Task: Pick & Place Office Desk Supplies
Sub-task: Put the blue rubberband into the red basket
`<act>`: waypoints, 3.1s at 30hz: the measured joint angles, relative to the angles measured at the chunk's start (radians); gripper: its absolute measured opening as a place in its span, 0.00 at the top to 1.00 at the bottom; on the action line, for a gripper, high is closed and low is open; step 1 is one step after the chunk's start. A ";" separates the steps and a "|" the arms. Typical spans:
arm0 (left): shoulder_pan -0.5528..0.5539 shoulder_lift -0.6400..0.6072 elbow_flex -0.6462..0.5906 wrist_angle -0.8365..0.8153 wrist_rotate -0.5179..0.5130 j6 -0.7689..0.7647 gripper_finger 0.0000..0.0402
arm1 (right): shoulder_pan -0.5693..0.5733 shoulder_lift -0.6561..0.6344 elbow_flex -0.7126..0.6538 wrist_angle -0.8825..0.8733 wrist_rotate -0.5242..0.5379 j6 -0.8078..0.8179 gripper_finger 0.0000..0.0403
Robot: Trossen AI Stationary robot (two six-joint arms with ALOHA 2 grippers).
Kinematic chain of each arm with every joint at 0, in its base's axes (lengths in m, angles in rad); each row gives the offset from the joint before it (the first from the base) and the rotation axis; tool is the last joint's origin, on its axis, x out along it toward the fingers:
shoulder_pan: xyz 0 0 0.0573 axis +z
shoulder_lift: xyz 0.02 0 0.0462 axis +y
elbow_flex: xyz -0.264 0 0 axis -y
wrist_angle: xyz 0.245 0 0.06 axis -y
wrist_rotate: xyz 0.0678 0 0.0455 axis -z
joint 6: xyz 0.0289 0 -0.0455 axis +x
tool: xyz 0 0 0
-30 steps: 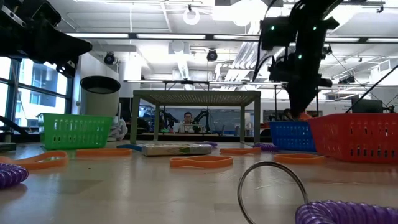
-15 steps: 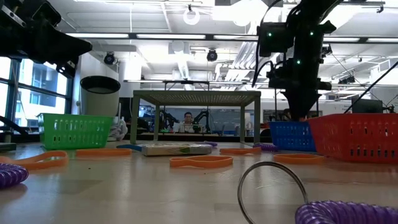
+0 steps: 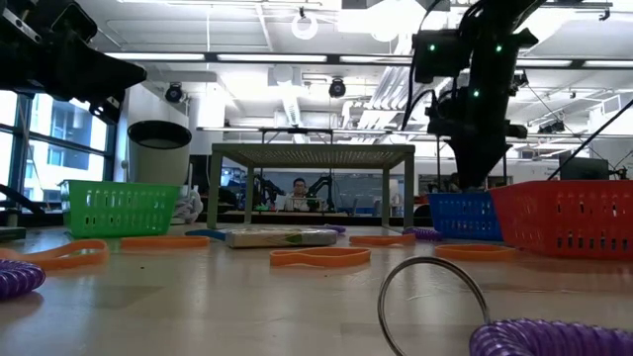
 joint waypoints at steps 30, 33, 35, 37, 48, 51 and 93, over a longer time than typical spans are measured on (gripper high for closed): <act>0.001 0.005 -0.001 0.012 -0.037 -0.017 1.00 | 0.746 -0.227 0.000 0.233 0.587 0.137 0.67; 0.001 0.008 -0.001 0.014 -0.037 0.033 1.00 | 0.771 -0.201 0.000 0.256 0.627 0.135 0.67; 0.001 0.011 -0.001 0.014 -0.038 0.012 1.00 | 0.779 -0.190 0.000 0.267 0.635 0.123 0.67; 0.001 0.012 -0.001 0.012 -0.038 -0.003 1.00 | 0.778 -0.179 0.001 0.288 0.636 0.104 0.67; -0.002 0.047 0.000 0.007 0.020 0.002 0.97 | 0.776 -0.175 0.000 0.303 0.661 0.084 0.67; -0.002 0.054 0.000 0.009 0.021 -0.026 0.91 | 0.776 -0.175 0.000 0.302 0.655 0.086 0.67; -0.002 0.811 0.244 0.395 0.227 -0.214 0.28 | 0.769 -0.175 0.000 0.301 0.674 0.079 0.67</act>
